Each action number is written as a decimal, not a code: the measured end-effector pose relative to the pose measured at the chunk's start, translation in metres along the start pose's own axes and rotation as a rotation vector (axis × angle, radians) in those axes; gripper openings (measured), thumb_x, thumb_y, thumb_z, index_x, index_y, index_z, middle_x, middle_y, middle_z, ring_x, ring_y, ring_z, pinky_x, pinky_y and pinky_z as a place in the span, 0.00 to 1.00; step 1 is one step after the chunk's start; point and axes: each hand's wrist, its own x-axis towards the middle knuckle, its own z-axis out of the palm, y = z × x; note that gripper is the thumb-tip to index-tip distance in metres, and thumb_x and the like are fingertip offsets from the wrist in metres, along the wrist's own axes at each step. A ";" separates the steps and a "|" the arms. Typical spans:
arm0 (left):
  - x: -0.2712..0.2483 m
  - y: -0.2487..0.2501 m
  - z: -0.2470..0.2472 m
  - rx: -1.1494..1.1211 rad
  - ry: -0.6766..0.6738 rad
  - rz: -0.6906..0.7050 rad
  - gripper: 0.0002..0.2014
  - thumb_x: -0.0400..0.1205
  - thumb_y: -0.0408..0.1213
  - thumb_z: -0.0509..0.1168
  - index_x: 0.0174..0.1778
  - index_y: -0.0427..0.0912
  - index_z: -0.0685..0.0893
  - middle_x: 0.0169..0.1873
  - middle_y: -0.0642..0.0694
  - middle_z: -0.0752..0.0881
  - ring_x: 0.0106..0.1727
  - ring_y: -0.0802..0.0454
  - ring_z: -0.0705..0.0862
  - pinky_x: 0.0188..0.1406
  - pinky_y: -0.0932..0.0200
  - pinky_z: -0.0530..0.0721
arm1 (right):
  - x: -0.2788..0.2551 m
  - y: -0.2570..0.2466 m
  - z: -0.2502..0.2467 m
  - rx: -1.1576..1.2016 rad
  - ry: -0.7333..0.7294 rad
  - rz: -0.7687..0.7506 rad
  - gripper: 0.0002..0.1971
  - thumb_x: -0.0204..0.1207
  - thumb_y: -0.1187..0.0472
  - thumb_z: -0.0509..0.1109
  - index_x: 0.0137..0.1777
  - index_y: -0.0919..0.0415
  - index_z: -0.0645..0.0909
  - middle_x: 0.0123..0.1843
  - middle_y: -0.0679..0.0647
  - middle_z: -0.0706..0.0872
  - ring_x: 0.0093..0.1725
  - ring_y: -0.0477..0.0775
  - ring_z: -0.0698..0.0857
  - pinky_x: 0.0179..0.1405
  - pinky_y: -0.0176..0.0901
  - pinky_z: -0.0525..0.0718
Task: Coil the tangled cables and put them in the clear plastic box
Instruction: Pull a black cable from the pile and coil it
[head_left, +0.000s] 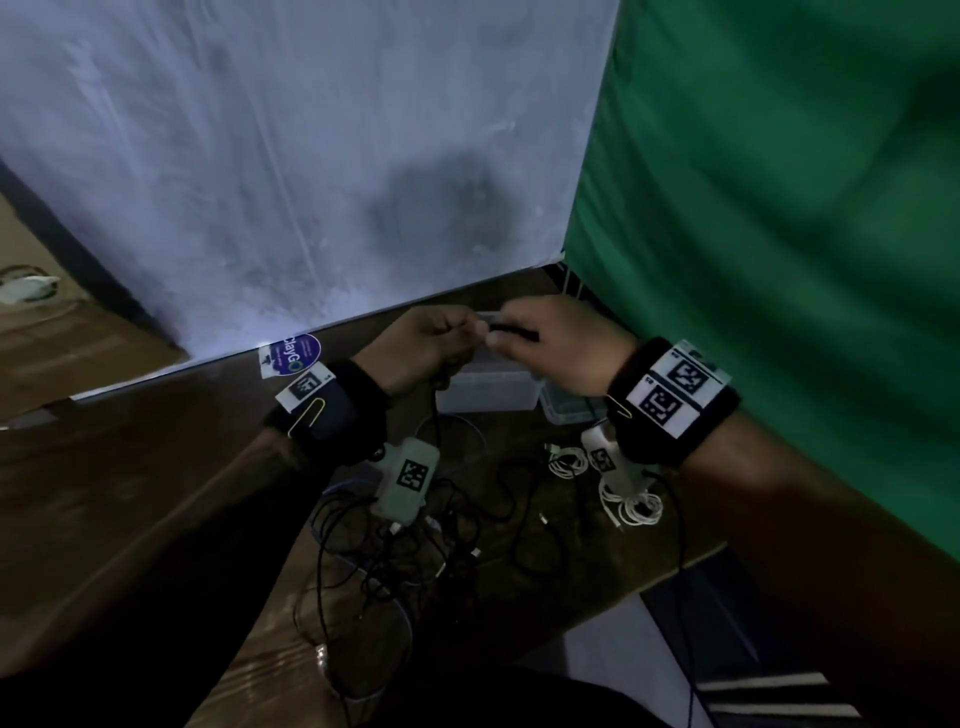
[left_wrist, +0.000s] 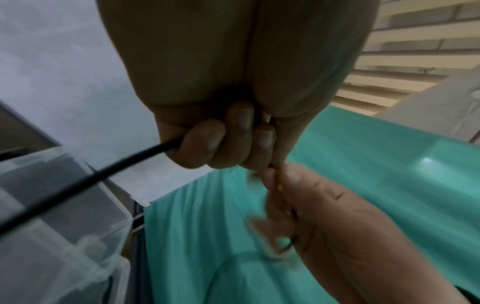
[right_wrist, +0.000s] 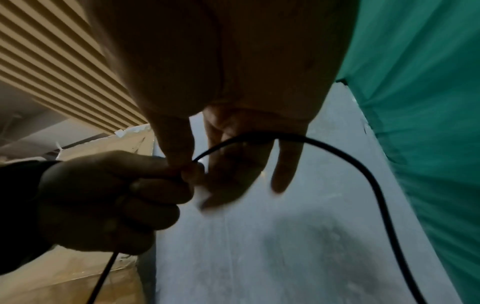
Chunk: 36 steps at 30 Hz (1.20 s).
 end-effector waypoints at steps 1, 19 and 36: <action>0.001 0.000 -0.001 0.004 0.020 -0.004 0.20 0.85 0.41 0.61 0.49 0.22 0.77 0.25 0.42 0.65 0.24 0.53 0.63 0.22 0.62 0.62 | 0.002 0.003 -0.003 -0.001 0.031 0.003 0.12 0.83 0.49 0.65 0.43 0.55 0.80 0.37 0.49 0.82 0.39 0.51 0.82 0.38 0.52 0.80; 0.010 -0.034 -0.001 0.202 -0.096 -0.098 0.13 0.83 0.47 0.64 0.43 0.44 0.89 0.20 0.55 0.74 0.23 0.56 0.69 0.25 0.60 0.72 | -0.005 0.027 0.025 0.147 -0.026 0.028 0.10 0.84 0.53 0.66 0.56 0.58 0.85 0.49 0.51 0.89 0.48 0.50 0.86 0.47 0.49 0.82; 0.002 -0.002 0.008 -0.800 -0.203 -0.074 0.10 0.84 0.31 0.52 0.52 0.37 0.78 0.34 0.46 0.74 0.36 0.52 0.75 0.42 0.55 0.79 | -0.012 0.074 0.079 0.324 0.107 0.201 0.09 0.84 0.56 0.64 0.47 0.56 0.84 0.42 0.48 0.87 0.46 0.49 0.84 0.47 0.47 0.81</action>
